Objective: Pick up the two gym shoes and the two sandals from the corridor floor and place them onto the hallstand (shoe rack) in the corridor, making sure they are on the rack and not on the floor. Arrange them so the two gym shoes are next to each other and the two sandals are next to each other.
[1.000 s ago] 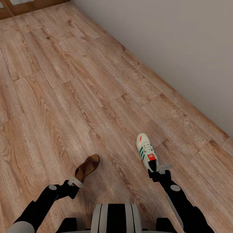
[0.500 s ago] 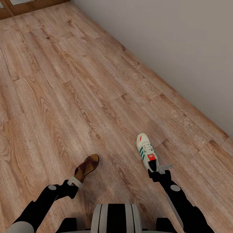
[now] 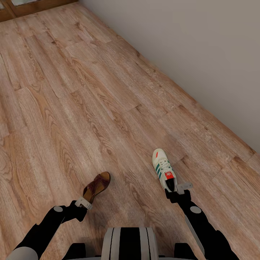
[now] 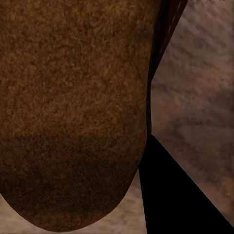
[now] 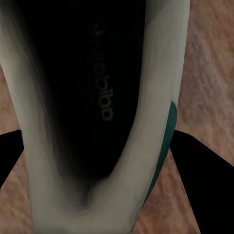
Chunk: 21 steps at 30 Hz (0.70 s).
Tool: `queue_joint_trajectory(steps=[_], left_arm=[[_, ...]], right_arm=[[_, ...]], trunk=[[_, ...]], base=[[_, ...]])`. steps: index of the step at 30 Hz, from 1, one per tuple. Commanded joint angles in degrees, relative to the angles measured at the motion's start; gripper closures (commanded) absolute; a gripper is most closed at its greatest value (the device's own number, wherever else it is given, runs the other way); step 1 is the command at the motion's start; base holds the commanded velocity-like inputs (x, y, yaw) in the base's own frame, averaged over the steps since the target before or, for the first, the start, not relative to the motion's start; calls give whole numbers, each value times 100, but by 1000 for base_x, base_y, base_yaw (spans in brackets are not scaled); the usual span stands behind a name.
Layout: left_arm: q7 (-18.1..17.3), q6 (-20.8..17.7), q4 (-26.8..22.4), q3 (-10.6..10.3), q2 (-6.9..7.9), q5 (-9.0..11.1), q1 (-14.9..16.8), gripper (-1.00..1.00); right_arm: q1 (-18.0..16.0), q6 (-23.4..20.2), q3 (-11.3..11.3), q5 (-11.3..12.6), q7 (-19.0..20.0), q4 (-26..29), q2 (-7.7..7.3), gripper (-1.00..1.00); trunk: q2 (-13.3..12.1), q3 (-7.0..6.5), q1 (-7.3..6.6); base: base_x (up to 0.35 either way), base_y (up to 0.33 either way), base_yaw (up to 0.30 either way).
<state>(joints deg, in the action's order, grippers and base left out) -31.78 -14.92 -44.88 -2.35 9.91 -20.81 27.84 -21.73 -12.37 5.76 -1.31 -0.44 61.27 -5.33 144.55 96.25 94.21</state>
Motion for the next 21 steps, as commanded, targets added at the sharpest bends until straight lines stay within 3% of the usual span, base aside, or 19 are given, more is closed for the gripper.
queue_joint_trajectory(steps=[1, 4, 8, 17, 20, 21], left_arm=[[-30, -16, -11, -11, 2, -52, 2, 100], [-30, -14, -12, -11, 2, -49, 2, 100], [-30, -44, -249, 6, 9, -49, -22, 100], [-24, -33, -302, 68, 11, -28, -84, 100], [-22, -27, -302, 220, 9, -22, -95, 100], [-21, 4, -294, 478, 4, -17, -104, 100]], right_arm=[[2, -33, 5, -20, 7, -45, -7, 100], [2, -35, 5, -19, 7, -45, -4, 100], [2, -23, 18, -28, 9, -50, -10, 100], [2, -16, 22, -44, 7, -49, -18, 100], [2, -19, 16, -41, 3, -46, -14, 100], [2, -18, 20, -38, 3, -45, -12, 100]], trunk=[[1, 3, 1], [1, 3, 1], [-4, -85, -9], [-16, -285, -32], [-20, -351, -40], [-22, -373, -43]], base=[[0, 0, 0], [0, 0, 0], [0, 0, 0], [0, 0, 0], [0, 0, 0], [0, 0, 0]])
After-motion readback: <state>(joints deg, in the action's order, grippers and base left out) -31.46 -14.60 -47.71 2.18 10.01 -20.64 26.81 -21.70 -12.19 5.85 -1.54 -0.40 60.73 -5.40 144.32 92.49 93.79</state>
